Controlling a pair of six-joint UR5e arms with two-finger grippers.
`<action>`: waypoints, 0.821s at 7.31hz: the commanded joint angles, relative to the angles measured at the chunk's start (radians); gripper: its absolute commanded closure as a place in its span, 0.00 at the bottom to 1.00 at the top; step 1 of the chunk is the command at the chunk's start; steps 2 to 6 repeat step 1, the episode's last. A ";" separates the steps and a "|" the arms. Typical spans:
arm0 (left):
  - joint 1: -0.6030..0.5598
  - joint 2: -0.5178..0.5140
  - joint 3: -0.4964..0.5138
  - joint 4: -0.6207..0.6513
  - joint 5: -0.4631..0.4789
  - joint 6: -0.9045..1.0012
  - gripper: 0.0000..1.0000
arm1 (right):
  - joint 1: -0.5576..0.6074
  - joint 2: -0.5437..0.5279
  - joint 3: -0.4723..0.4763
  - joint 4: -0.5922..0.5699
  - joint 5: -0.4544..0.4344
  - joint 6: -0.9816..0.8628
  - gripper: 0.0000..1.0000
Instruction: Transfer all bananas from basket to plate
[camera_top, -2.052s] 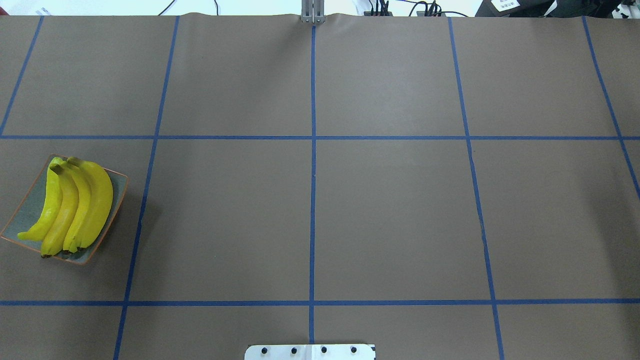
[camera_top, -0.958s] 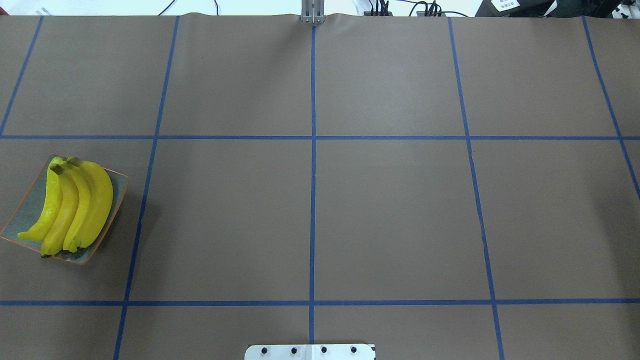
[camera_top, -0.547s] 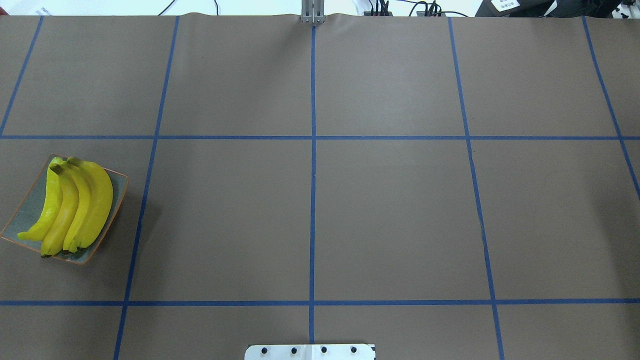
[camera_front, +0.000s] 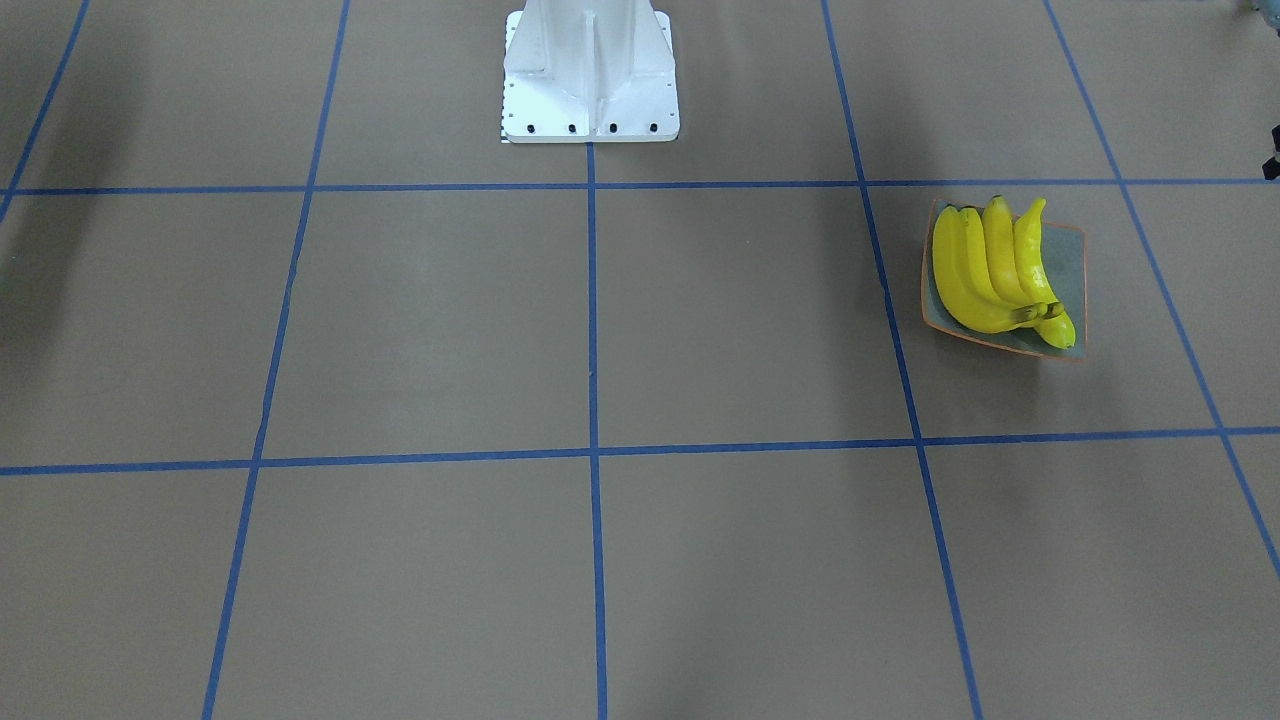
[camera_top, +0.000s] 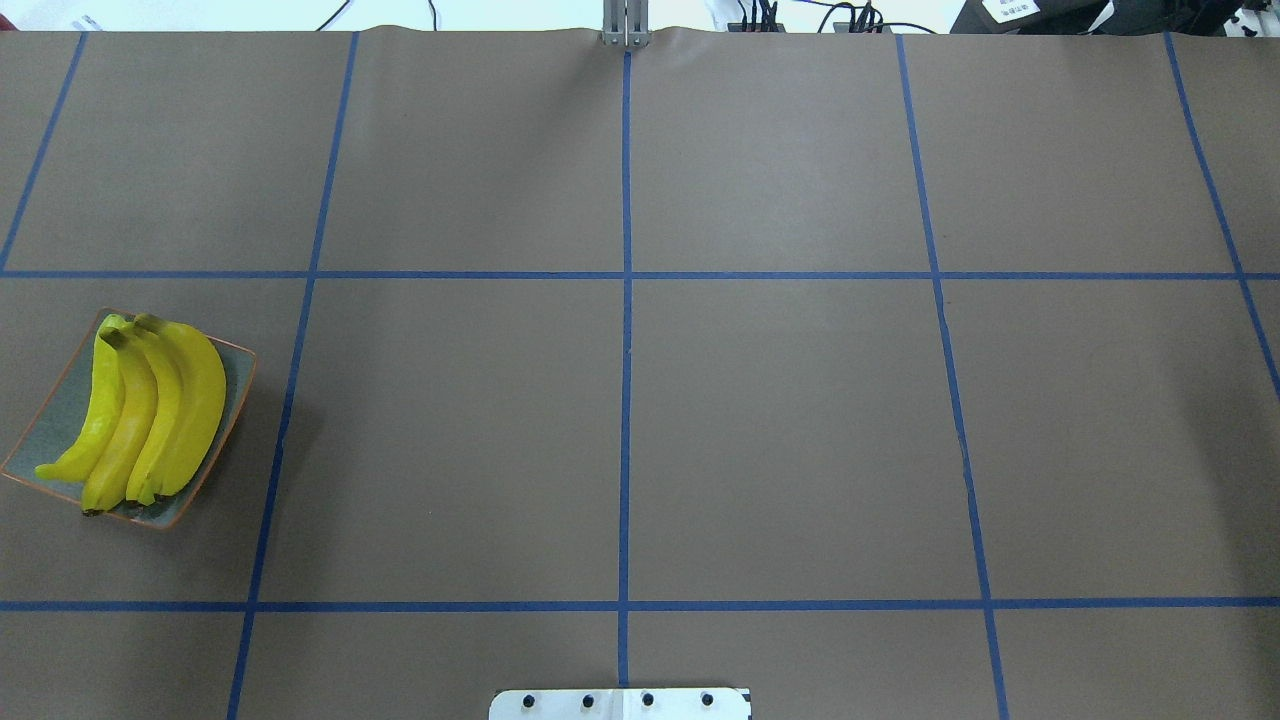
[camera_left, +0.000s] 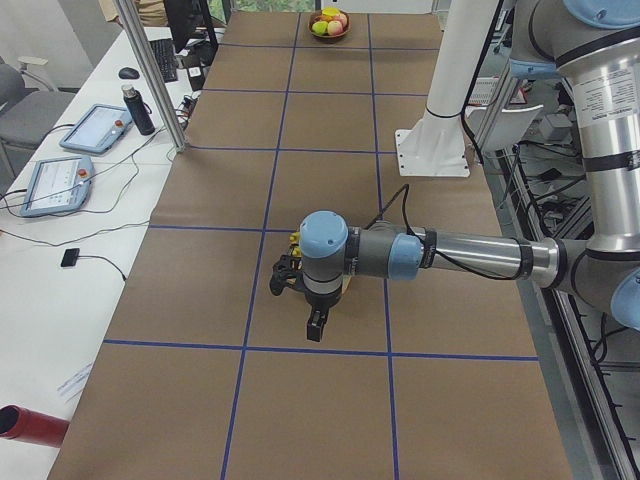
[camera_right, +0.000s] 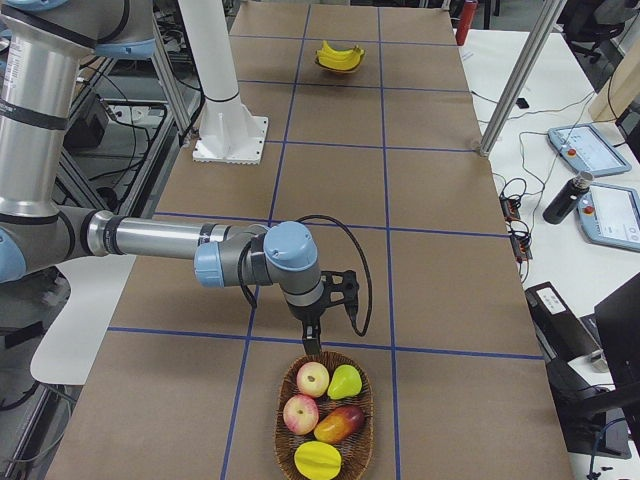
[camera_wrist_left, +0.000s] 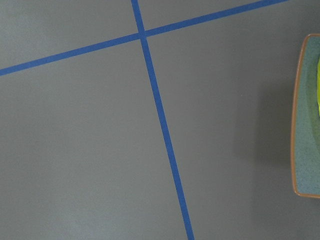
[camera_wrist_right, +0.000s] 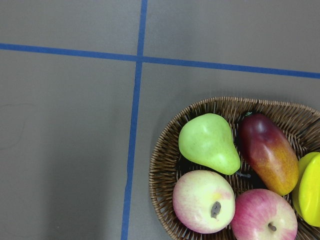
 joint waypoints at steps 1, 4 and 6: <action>0.000 -0.001 0.000 0.000 -0.002 0.000 0.00 | 0.000 -0.008 -0.004 0.014 -0.001 -0.003 0.00; 0.000 -0.001 0.000 0.000 -0.002 0.000 0.00 | 0.000 -0.008 -0.004 0.014 -0.001 -0.003 0.00; 0.000 -0.001 0.000 0.000 -0.002 0.000 0.00 | 0.000 -0.008 -0.004 0.014 -0.001 -0.003 0.00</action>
